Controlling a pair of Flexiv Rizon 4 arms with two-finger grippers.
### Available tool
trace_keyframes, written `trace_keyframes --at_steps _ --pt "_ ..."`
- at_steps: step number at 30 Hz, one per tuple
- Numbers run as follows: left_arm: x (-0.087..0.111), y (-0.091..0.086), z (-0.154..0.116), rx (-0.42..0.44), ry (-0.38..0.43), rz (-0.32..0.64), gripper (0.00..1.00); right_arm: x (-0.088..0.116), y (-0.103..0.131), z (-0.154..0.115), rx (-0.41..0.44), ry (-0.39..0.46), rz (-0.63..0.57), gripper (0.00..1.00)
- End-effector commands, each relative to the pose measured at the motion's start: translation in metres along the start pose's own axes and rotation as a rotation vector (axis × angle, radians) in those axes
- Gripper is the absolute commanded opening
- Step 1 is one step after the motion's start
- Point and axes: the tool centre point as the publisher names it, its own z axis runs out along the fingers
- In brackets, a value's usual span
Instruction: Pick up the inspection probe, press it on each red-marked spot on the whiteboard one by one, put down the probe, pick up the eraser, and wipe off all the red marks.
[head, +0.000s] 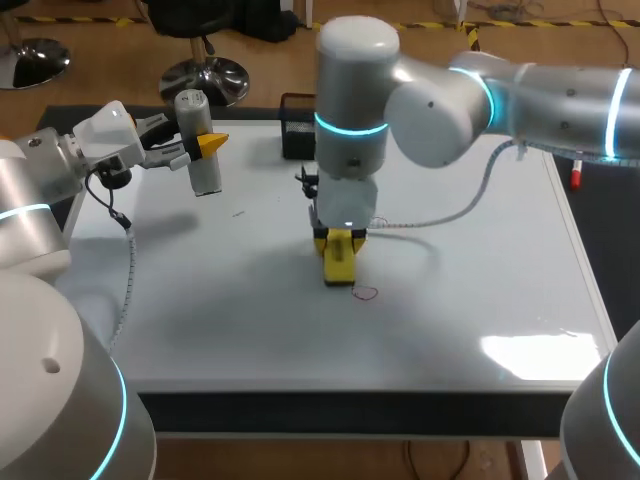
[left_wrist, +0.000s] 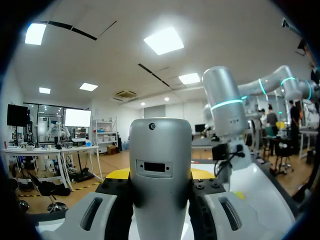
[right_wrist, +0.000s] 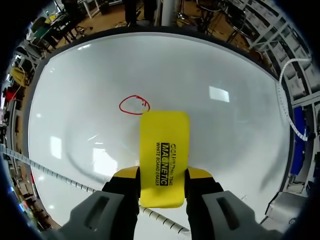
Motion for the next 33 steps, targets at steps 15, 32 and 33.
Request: trace_keyframes --at_steps 15,32,33 --pt "0.0 0.0 0.001 0.002 -0.002 0.002 0.0 0.017 -0.026 -0.06 0.046 -0.028 -0.006 0.0" --pt "0.0 0.0 0.001 0.002 -0.002 0.002 0.0 0.123 -0.102 -0.111 0.12 0.006 0.189 0.0" --pt "0.0 0.0 0.001 0.002 -0.002 0.002 0.0 0.13 -0.106 -0.113 0.118 0.001 0.206 0.0"
